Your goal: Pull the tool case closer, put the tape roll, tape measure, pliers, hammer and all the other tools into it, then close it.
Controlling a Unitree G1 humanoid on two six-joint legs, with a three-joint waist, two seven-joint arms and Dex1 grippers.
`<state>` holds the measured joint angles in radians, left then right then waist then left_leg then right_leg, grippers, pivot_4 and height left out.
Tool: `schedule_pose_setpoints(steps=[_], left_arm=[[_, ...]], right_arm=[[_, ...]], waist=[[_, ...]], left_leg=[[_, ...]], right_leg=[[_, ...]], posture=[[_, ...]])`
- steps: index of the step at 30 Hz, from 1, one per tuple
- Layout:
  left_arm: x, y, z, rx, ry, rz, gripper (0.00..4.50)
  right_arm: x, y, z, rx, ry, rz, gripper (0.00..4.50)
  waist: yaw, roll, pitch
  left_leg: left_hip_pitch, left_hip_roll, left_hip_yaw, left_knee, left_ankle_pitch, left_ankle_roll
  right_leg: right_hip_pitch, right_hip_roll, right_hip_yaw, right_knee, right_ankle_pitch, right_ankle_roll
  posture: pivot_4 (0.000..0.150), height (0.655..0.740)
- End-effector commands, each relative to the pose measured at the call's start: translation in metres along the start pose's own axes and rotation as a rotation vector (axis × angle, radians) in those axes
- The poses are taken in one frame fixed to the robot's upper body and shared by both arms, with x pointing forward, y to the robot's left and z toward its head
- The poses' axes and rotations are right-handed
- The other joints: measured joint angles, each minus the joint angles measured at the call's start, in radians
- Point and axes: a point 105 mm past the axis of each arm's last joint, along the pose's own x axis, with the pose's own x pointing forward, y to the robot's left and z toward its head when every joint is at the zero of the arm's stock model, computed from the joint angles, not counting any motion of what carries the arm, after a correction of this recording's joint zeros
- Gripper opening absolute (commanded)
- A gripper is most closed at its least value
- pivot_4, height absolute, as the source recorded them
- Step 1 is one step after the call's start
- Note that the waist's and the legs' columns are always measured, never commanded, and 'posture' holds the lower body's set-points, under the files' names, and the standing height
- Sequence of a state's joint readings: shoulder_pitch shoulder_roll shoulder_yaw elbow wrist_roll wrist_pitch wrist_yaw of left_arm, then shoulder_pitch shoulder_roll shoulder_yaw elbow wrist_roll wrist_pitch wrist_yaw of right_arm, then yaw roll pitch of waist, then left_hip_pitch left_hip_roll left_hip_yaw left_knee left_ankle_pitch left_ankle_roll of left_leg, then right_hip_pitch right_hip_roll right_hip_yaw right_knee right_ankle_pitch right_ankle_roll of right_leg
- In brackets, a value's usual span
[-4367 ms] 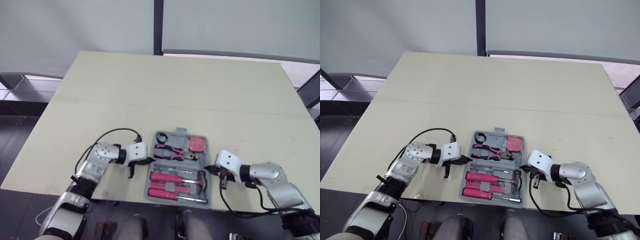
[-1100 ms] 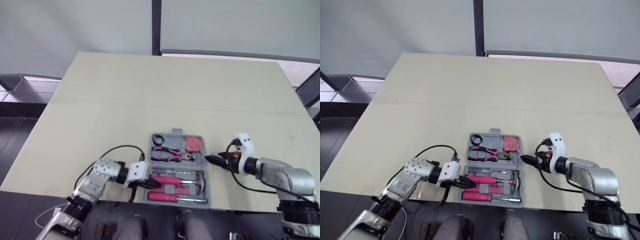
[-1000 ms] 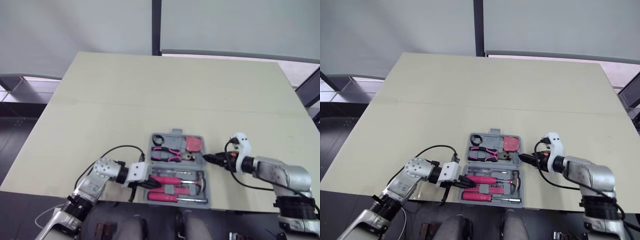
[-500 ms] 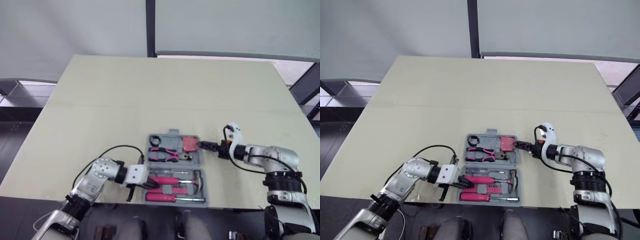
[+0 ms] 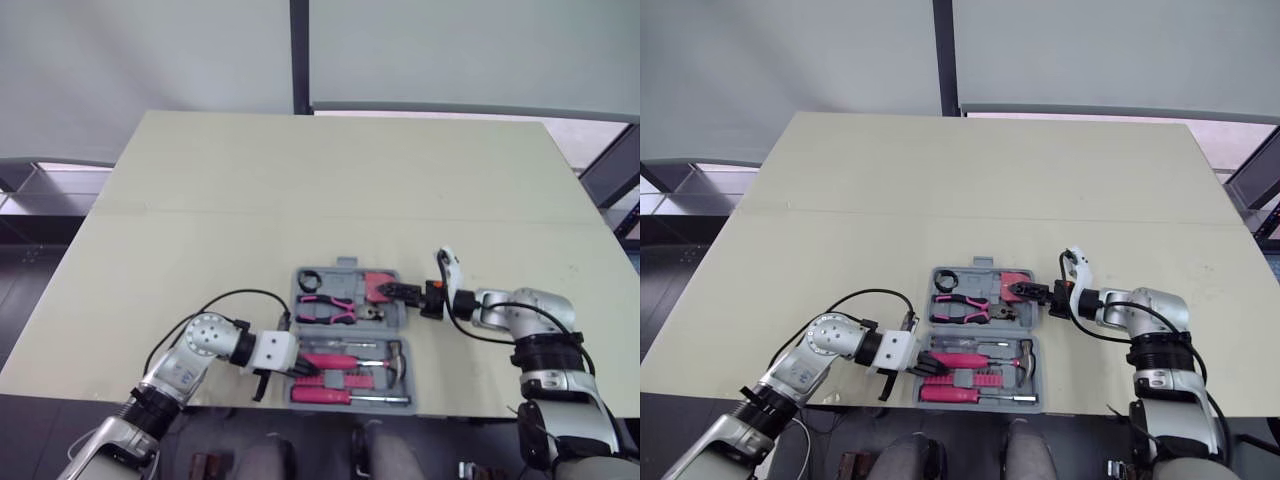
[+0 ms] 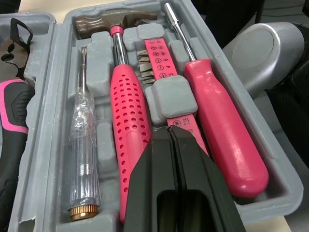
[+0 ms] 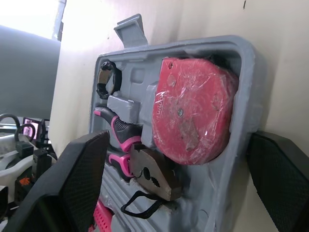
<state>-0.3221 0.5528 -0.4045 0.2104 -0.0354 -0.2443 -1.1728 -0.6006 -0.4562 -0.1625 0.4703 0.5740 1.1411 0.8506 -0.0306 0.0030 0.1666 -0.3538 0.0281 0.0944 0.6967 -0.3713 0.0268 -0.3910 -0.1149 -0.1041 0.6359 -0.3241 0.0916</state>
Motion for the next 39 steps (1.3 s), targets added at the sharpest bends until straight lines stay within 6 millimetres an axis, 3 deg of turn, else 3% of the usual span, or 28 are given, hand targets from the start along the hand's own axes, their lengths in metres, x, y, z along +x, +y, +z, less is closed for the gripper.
schedule_pose_setpoints(steps=[1,10,17,25,39], left_arm=[[-0.003,-0.014,-0.028,-0.085,0.119,-0.027,0.00],[-0.006,-0.017,-0.030,-0.091,0.130,-0.032,0.00],[-0.007,-0.013,-0.031,-0.100,0.133,-0.013,0.00],[-0.011,-0.013,-0.035,-0.121,0.142,0.012,0.00],[-0.014,-0.015,-0.036,-0.138,0.137,0.040,0.00]], right_arm=[[-0.004,0.020,0.017,-0.023,-0.044,0.107,4.48],[-0.010,0.040,0.021,-0.076,-0.023,0.194,4.48],[-0.011,0.051,0.033,-0.133,-0.100,0.237,4.48],[-0.014,0.060,0.025,-0.187,-0.075,0.268,4.48],[-0.037,0.081,0.023,-0.260,-0.060,0.406,4.48]], waist=[[0.000,0.000,0.000],[-0.002,0.001,0.000],[-0.002,0.001,0.001],[-0.001,0.001,0.001],[0.000,0.002,0.001]], left_leg=[[0.000,0.000,0.000,0.000,0.000,0.000],[0.000,0.000,0.000,-0.001,0.000,0.000],[0.000,0.000,0.000,-0.001,0.000,0.000],[0.000,0.000,0.000,-0.002,0.000,0.000],[0.001,0.000,-0.001,-0.004,0.001,-0.002]], right_leg=[[0.000,0.000,0.000,0.000,0.000,0.000],[-0.001,0.000,0.000,0.000,0.000,0.000],[-0.001,0.000,0.000,0.000,0.000,0.000],[-0.001,0.000,0.000,-0.001,0.000,-0.001],[-0.001,-0.001,0.000,-0.007,0.000,-0.002]], posture=[[0.150,0.7400],[0.150,0.7400],[0.150,0.7400],[0.150,0.7400],[0.150,0.7400]])
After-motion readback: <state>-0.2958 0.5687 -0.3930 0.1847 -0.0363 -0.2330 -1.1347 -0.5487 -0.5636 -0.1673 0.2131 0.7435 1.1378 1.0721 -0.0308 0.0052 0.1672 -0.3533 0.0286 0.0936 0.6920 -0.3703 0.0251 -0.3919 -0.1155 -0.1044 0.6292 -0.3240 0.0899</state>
